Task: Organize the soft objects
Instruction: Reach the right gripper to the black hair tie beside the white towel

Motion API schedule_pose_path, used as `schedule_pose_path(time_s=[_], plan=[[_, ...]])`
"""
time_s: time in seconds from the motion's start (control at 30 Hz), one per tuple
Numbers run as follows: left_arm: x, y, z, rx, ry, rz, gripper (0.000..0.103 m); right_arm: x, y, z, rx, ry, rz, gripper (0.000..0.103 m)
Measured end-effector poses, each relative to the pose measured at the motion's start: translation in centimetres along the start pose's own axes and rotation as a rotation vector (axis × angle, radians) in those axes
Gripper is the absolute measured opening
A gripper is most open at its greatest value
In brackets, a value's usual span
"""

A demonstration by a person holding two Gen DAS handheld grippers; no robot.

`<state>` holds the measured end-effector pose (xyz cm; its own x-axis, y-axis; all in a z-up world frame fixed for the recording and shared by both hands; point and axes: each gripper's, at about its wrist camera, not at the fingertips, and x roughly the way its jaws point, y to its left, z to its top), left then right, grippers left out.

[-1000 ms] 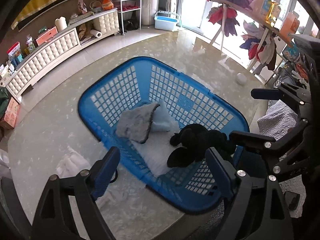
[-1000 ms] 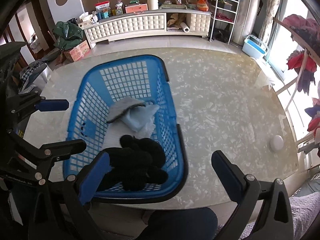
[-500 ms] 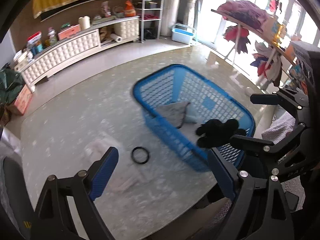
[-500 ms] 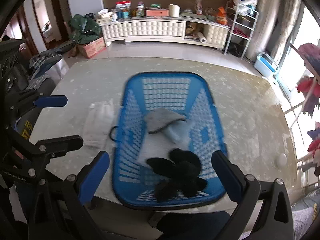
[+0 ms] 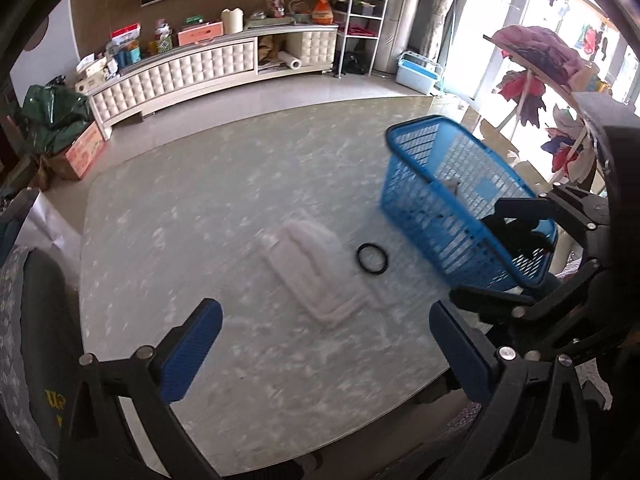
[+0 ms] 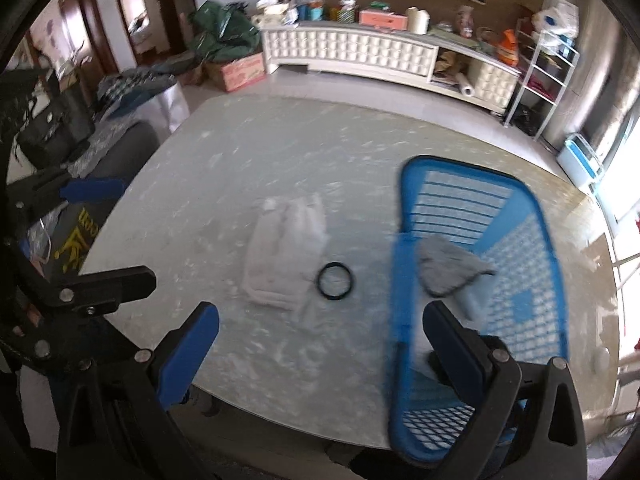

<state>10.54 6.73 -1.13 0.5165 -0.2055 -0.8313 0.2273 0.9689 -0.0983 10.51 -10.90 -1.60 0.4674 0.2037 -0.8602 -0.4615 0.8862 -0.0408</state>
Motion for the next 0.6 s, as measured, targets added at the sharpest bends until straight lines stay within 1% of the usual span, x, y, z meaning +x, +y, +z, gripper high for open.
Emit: schedule_pose_path(time_s=[0.1,0.17,0.27,0.47,0.5,0.53,0.6], plan=[[0.6,1.4,-0.9,-0.017,0.016,0.012,0.103,1.6,1.7,0.7,-0.038,0.026,-0.004,0.102],[1.0,2.4,-1.6,-0.031,0.03,0.015,0.103,2.9,2.4,1.0,-0.048,0.049,0.007,0.102],[2.1,4.0,-2.2,-0.058,0.051,0.004,0.103,4.7,3.3,1.4,-0.064,0.07,0.018,0.102],[5.2,6.0,-2.9,-0.069,0.098,0.001,0.103,8.0,4.8,1.7,-0.058,0.131,0.035,0.102],[5.6,6.3,-3.0,-0.07,0.106,-0.001,0.103,8.6,4.8,1.7,-0.056,0.136,0.032,0.101],[6.1,6.5,-2.9,-0.07,0.114,-0.002,0.103,9.3,4.7,1.7,-0.048,0.143,0.03,0.097],[7.3,6.7,-2.8,-0.065,0.129,0.0,0.103,10.2,4.4,1.9,-0.02,0.159,0.034,0.092]])
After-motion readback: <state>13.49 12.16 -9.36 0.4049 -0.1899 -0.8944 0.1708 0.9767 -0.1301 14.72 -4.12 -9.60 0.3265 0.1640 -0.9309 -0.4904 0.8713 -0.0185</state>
